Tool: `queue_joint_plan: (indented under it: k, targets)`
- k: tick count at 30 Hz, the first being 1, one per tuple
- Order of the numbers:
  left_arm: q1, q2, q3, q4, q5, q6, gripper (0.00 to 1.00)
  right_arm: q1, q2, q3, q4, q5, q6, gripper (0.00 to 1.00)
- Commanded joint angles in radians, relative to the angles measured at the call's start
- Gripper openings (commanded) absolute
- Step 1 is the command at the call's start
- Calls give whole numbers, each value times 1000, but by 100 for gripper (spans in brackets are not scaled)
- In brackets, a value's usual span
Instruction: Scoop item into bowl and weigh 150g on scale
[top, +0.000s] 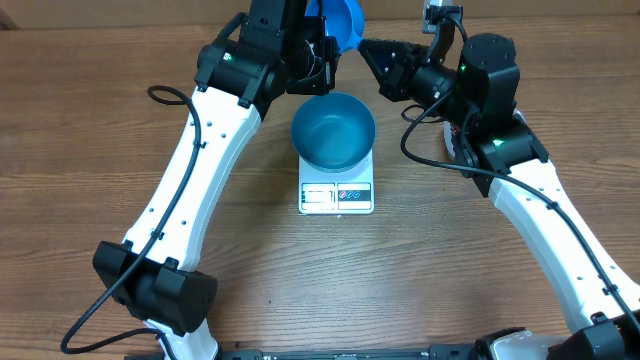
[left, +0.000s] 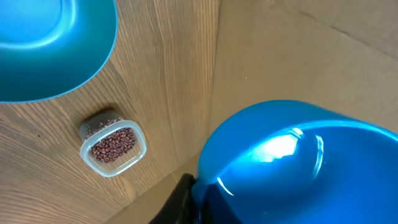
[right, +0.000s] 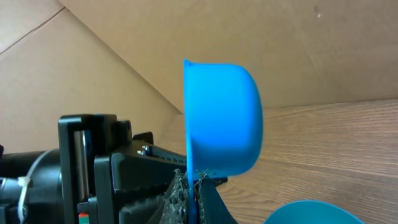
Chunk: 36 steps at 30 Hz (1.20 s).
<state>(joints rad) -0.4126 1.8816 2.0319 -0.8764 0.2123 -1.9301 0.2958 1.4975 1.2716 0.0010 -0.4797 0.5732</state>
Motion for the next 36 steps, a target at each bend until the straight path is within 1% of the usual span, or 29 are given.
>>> queue_joint_plan:
  k: [1,2,3,7,11,13,17,20,23,24,25,27,29,32,36]
  targets:
    - [-8,2,19,-17,-13,24,57,2,-3,29,21,8,-6,4]
    - [-8,2,19,-16,-13,24,89,2,-3,29,21,8,-6,4]
    - [-6,2,18,-17,-13,24,100,1,-3,29,21,9,-6,4]
    - [0,2,19,-17,-12,27,100,1,-3,29,13,71,-28,4]
    - [13,2,19,-15,-10,82,100,-1,-3,29,-21,152,-55,4]
    - [20,2,19,-12,-8,132,100,-6,-3,29,-35,176,-56,4]
    - [41,0,20,7,17,270,100,-24,-3,29,-60,238,-59,4]
    - [73,-5,21,36,74,411,100,-51,-3,29,-76,283,-60,4]
    - [114,-14,21,66,135,571,100,-91,-3,29,-84,287,-79,4]
    - [124,-16,21,74,151,629,100,-101,-5,30,-85,285,-103,4]
    - [138,-18,21,79,159,723,100,-111,-5,30,-85,286,-153,4]
    - [153,-19,21,77,164,867,100,-124,-7,34,-85,304,-237,4]
    - [159,-19,21,68,171,985,100,-129,-17,34,-90,359,-275,4]
    - [159,-19,21,54,171,1119,100,-129,-37,34,-117,438,-316,4]
    - [157,-19,20,10,169,1224,100,-130,-68,34,-180,546,-348,4]
